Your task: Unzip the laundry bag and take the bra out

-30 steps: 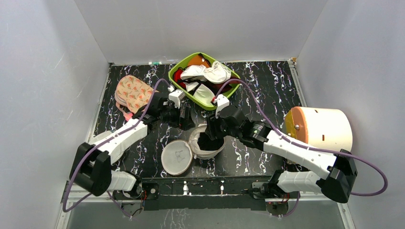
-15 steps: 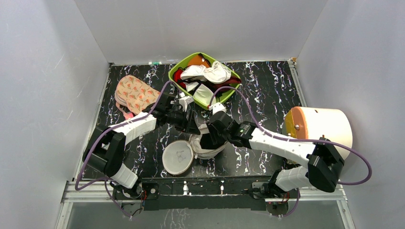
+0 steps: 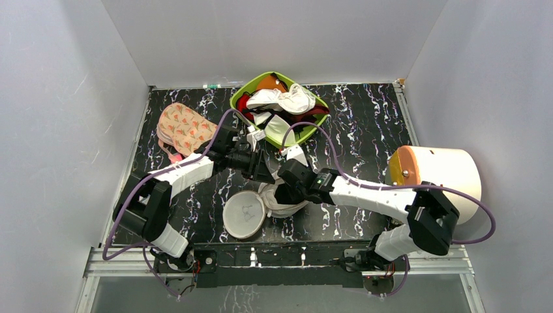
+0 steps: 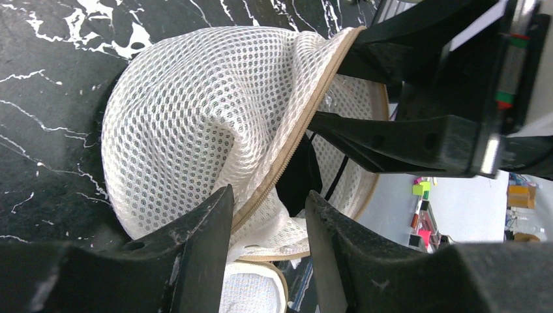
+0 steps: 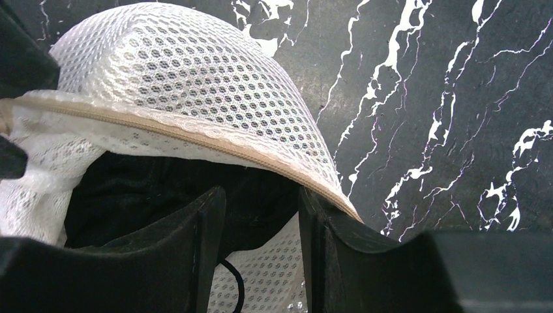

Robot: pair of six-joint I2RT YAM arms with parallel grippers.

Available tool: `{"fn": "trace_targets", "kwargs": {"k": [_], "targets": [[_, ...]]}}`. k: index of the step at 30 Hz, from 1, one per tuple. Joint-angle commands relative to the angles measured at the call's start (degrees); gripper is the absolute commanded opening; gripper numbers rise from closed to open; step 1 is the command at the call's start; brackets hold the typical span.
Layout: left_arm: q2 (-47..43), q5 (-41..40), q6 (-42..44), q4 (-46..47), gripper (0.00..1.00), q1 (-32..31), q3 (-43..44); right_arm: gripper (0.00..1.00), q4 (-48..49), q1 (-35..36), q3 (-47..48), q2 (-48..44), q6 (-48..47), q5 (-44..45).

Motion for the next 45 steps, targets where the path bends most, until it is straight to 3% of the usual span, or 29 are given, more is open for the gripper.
{"fn": "trace_targets", "kwargs": {"k": [1, 11, 14, 15, 19, 21, 29, 36, 45], "targets": [[1.25, 4.6, -0.98, 0.9, 0.32, -0.36, 1.32, 0.42, 5.54, 0.53, 2.19, 2.41, 0.97, 5.57], [1.34, 3.89, -0.19, -0.13, 0.26, -0.72, 1.73, 0.42, 13.79, 1.45, -0.68, 7.14, 0.11, 14.93], [1.3, 3.78, -0.08, -0.28, 0.24, -0.68, 1.77, 0.37, 17.7, 1.64, -1.39, 9.07, -1.19, 17.02], [1.3, 3.6, -0.03, -0.35, 0.23, -0.72, 1.79, 0.34, 18.26, 1.7, -1.19, 9.78, -1.4, 17.52], [0.89, 1.94, 0.89, -1.52, 0.2, -0.74, 1.99, 0.07, 18.99, 2.47, -0.46, 9.58, -2.57, 16.64], [0.75, 1.27, 1.31, -2.16, 0.18, -0.72, 2.27, 0.0, 19.61, 2.8, -0.43, 8.37, -3.85, 15.35], [-0.86, -2.33, 2.24, -3.02, 0.09, -0.64, 2.48, 0.0, 19.28, 3.08, -3.4, -2.69, -6.25, 3.2], [-3.04, -3.82, 2.44, -2.11, 0.0, -0.63, 2.02, 0.0, 24.57, 3.07, -9.88, -12.56, -8.28, -11.01], [-7.48, -8.71, 2.76, -0.32, 0.0, -0.64, 0.34, 0.0, 25.83, 3.07, -9.07, -16.89, -10.31, -16.08]]}}
